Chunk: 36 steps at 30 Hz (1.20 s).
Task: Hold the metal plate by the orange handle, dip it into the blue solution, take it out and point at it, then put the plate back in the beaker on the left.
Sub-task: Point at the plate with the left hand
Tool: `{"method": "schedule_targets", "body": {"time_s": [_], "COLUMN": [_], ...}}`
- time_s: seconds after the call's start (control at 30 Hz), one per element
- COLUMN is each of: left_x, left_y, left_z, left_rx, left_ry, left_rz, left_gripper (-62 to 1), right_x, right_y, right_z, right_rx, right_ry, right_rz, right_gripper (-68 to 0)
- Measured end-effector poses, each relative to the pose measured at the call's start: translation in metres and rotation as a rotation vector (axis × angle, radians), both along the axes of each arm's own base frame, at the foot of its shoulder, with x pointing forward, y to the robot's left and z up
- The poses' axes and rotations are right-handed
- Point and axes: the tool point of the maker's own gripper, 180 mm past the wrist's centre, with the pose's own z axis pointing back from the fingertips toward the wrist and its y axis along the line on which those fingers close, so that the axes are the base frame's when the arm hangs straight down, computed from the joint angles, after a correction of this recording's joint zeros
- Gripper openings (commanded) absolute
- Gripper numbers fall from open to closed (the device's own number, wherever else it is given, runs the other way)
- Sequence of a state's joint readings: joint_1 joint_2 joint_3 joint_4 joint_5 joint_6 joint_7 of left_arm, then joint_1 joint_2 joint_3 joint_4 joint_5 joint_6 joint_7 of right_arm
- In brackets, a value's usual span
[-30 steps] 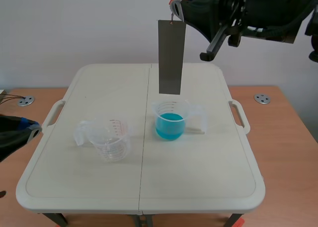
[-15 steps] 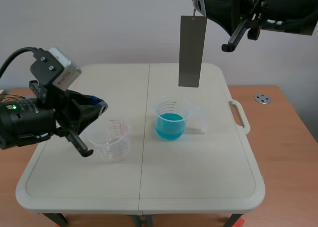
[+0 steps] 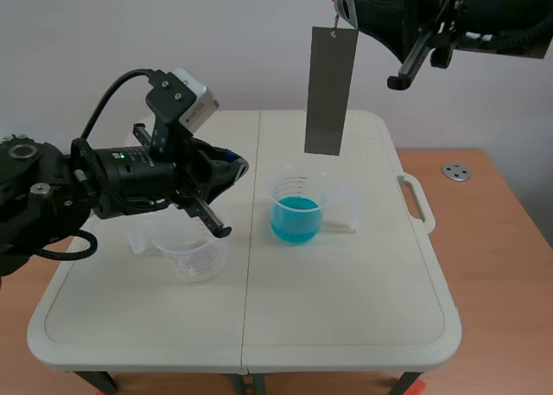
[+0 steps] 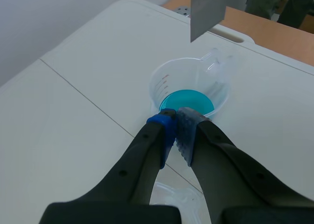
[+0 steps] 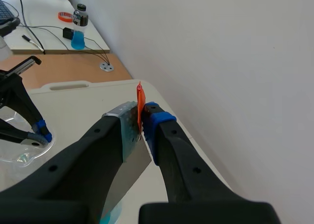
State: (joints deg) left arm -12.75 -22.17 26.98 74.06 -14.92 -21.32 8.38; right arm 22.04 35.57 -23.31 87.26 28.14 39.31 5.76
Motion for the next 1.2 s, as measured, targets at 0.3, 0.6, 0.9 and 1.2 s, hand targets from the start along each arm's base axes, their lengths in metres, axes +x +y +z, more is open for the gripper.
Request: {"method": "schedule_targets", "body": {"time_s": [0.3,0.6,0.9,1.2], "left_x": [0.016,0.024,0.032,0.032], "left_y": [-0.018,-0.031,-0.037,-0.036], "left_z": [0.007,-0.007,-0.003,-0.003], "left_rx": [-0.02,-0.019,0.0,0.001], "left_ry": [-0.019,0.015,-0.011,-0.012], "left_rz": [-0.014,-0.004,-0.009,-0.008], "left_gripper": [-58.2,-58.2,-58.2,-58.2], "right_x": [0.0,0.0,0.0,0.0], "right_y": [0.0,0.0,0.0,0.0], "right_z": [0.0,0.0,0.0,0.0], "right_rx": [0.0,0.0,0.0,0.0], "right_ry": [0.0,0.0,0.0,0.0], "right_rz": [0.0,0.0,0.0,0.0], "right_gripper": [-66.1,-66.1,-66.1,-66.0]}}
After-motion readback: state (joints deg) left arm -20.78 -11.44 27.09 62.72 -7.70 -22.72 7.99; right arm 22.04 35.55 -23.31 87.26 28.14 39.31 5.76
